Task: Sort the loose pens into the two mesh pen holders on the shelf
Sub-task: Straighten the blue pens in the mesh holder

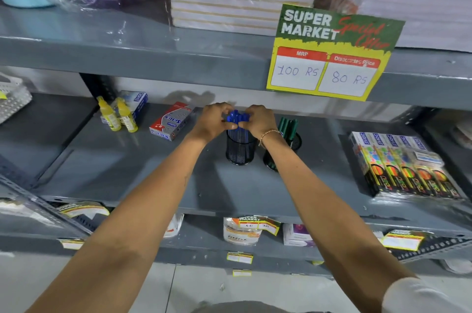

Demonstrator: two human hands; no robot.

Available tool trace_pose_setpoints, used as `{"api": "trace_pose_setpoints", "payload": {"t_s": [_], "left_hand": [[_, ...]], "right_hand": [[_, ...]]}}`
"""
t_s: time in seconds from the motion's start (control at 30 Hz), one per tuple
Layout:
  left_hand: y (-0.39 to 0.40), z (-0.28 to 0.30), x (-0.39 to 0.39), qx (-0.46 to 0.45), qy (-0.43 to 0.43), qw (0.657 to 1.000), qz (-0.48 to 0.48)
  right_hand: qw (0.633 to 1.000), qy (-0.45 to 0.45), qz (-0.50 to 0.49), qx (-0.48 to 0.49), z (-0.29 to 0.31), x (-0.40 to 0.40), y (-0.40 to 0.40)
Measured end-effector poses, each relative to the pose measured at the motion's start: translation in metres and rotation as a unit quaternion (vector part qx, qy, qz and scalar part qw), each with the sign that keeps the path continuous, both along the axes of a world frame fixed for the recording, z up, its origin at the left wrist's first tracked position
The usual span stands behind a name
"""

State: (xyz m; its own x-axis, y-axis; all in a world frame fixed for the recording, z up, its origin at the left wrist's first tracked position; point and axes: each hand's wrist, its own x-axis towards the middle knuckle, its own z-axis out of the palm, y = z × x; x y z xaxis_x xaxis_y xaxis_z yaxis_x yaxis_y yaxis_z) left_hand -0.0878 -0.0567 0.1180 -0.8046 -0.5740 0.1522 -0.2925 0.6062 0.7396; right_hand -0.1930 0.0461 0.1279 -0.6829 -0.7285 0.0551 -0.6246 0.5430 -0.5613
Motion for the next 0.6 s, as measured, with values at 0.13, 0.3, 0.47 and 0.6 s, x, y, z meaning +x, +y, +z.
{"api": "trace_pose_setpoints", "payload": {"t_s": [0.13,0.3,0.47,0.6], "left_hand": [[0.006,-0.002,0.001,0.019,0.008,1.000,-0.009],[0.005,-0.013,0.008,0.107,0.024,0.994,0.016],[0.019,-0.047,0.027,0.261,0.015,0.964,0.054],[0.043,-0.072,0.026,0.269,-0.014,0.963,0.028]], "right_hand": [[1.000,0.001,-0.002,-0.012,-0.003,-0.005,0.005],[0.998,0.020,-0.005,-0.062,0.019,-0.007,0.030],[0.888,-0.054,-0.241,-0.388,-0.007,-0.022,0.104],[0.890,-0.242,-0.232,-0.309,-0.061,-0.011,0.133]]}}
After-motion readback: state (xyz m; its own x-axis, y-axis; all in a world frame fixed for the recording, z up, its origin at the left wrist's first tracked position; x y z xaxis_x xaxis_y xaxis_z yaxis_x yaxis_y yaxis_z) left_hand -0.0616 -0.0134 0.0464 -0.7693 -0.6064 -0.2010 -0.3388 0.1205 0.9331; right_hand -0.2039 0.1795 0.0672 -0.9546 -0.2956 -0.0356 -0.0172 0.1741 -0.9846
